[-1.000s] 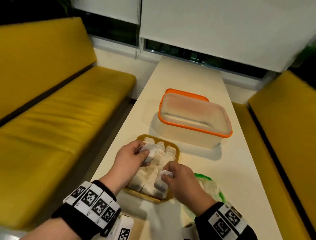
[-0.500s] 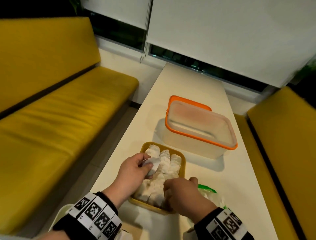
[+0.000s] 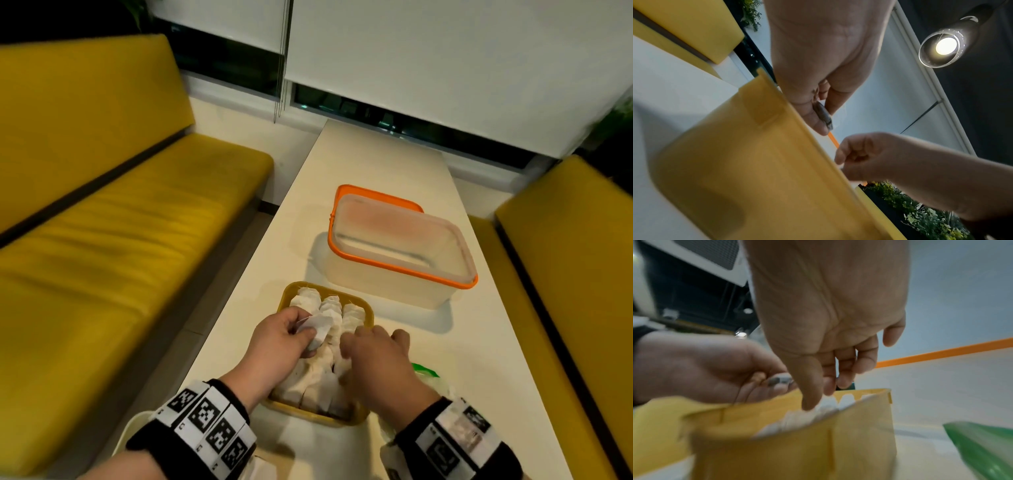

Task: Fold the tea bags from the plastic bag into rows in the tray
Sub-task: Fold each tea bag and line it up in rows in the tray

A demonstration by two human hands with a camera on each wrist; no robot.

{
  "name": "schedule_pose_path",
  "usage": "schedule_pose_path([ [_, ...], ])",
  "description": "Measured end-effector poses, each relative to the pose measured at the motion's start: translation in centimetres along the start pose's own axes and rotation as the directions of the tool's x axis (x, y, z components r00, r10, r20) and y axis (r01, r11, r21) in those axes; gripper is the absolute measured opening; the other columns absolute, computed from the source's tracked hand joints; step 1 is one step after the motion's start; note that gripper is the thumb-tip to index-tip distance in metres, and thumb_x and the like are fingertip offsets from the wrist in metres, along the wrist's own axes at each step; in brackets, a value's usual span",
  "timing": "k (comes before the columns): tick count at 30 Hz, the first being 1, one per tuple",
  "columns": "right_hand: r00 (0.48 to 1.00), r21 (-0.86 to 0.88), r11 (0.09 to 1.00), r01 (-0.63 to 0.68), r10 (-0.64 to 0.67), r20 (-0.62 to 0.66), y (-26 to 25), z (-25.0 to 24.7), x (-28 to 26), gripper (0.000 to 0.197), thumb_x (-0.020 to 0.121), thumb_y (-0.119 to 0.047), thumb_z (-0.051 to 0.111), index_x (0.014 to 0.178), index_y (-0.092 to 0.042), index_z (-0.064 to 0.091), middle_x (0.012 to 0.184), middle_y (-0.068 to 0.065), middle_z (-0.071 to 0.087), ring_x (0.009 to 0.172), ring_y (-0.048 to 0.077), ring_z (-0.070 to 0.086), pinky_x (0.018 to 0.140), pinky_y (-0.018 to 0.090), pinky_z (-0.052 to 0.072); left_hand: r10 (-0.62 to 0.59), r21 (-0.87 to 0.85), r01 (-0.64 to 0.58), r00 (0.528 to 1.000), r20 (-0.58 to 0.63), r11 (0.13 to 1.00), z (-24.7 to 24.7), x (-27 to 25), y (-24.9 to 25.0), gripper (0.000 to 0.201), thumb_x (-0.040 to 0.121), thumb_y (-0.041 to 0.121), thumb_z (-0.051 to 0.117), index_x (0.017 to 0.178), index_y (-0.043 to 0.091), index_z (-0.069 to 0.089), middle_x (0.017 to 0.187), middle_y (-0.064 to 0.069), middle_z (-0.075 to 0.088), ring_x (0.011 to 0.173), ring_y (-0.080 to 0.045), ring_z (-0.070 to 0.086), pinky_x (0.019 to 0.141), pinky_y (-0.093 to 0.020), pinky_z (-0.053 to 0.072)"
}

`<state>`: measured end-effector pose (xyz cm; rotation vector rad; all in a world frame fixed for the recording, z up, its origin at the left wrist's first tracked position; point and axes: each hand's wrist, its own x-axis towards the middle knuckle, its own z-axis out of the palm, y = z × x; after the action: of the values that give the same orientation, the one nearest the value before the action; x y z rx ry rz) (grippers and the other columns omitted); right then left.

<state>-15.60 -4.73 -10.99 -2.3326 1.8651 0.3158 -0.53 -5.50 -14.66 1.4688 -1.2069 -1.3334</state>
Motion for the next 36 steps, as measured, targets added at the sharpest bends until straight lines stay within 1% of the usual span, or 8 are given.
schedule_pose_path([
  [5,0.976,0.397,0.917,-0.021,0.105,-0.19,1.6,-1.8,0.8,0.022,0.091,-0.042,0.053,0.11,-0.034,0.06,0.101,-0.014,0.059,0.102,0.011,0.055,0.087,0.034,0.03,-0.004,-0.028,0.005,1.0,0.013,1.0,0.4,0.5,0.2,0.009,0.084,0.003,0.063,0.085,0.012,0.065,0.088,-0.008,0.065,0.088,-0.029,0.067,0.081,-0.044,0.058],
  [11,0.98,0.372,0.923,0.102,-0.028,-0.198,1.1,-1.7,0.6,0.044,0.086,-0.043,0.061,0.129,-0.038,0.05,0.125,-0.015,0.055,0.117,0.007,0.049,0.095,0.031,0.031,0.105,0.002,-0.106,0.993,0.05,0.994,1.2,0.2,1.5,0.022,0.078,0.002,0.067,0.078,0.019,0.053,0.077,-0.002,0.054,0.071,-0.024,0.064,0.078,-0.051,0.057],
  [15,0.974,0.476,0.869,0.138,-0.031,-0.224,1.3,-2.1,1.2,0.041,0.079,-0.032,0.07,0.117,-0.031,0.055,0.108,-0.01,0.054,0.096,0.012,0.054,0.088,0.034,0.045,0.145,0.053,-0.149,0.987,0.069,0.987,1.2,0.3,2.0,0.026,0.079,0.006,0.067,0.074,0.026,0.051,0.082,-0.008,0.06,0.086,-0.035,0.066,0.08,-0.052,0.055],
  [19,0.972,0.55,0.815,0.184,-0.069,-0.223,1.7,-2.7,1.6,0.025,0.076,-0.022,0.073,0.097,-0.026,0.058,0.086,-0.014,0.054,0.076,0.006,0.049,0.062,0.008,0.035,0.14,0.016,-0.143,0.982,0.127,0.99,1.1,-0.2,1.9,0.018,0.083,0.003,0.064,0.079,0.017,0.053,0.082,-0.007,0.058,0.085,-0.031,0.065,0.08,-0.042,0.058],
  [27,0.988,0.465,0.876,0.13,-0.155,0.015,0.0,-0.8,1.9,0.008,0.084,-0.016,0.062,0.086,-0.023,0.062,0.081,-0.004,0.057,0.073,0.012,0.051,0.052,0.016,0.032,0.152,0.303,-0.171,0.985,0.084,0.938,-0.5,-0.6,1.2,0.017,0.076,0.007,0.063,0.081,0.022,0.059,0.081,0.004,0.065,0.077,-0.014,0.06,0.068,-0.024,0.049],
  [30,0.974,0.357,0.924,0.138,-0.193,0.122,-0.7,0.4,1.9,0.016,0.086,-0.013,0.059,0.099,-0.018,0.067,0.086,-0.004,0.055,0.076,0.014,0.052,0.058,0.015,0.036,0.154,0.264,-0.155,0.988,0.023,0.952,-1.1,-0.3,1.0,0.016,0.077,0.007,0.062,0.082,0.023,0.061,0.083,0.001,0.069,0.083,-0.016,0.065,0.079,-0.033,0.055],
  [32,0.975,0.243,0.961,0.13,-0.169,0.147,-1.2,1.1,1.8,0.019,0.087,-0.019,0.06,0.105,-0.022,0.063,0.093,-0.002,0.056,0.09,0.02,0.054,0.08,0.024,0.041,0.155,0.24,-0.15,0.988,0.0,0.959,-1.3,-0.3,0.7,0.015,0.079,0.009,0.064,0.081,0.023,0.061,0.082,0.001,0.068,0.084,-0.017,0.066,0.081,-0.035,0.055],
  [36,0.988,-0.083,0.99,0.113,-0.103,0.113,-2.2,1.9,1.7,0.024,0.085,-0.026,0.06,0.109,-0.023,0.056,0.106,0.004,0.063,0.108,0.029,0.053,0.1,0.047,0.025,0.177,0.275,-0.168,0.984,-0.009,0.947,-1.4,-0.4,-0.2,0.01,0.08,0.012,0.067,0.085,0.02,0.063,0.077,0.007,0.064,0.076,-0.008,0.06,0.07,-0.013,0.048],
])
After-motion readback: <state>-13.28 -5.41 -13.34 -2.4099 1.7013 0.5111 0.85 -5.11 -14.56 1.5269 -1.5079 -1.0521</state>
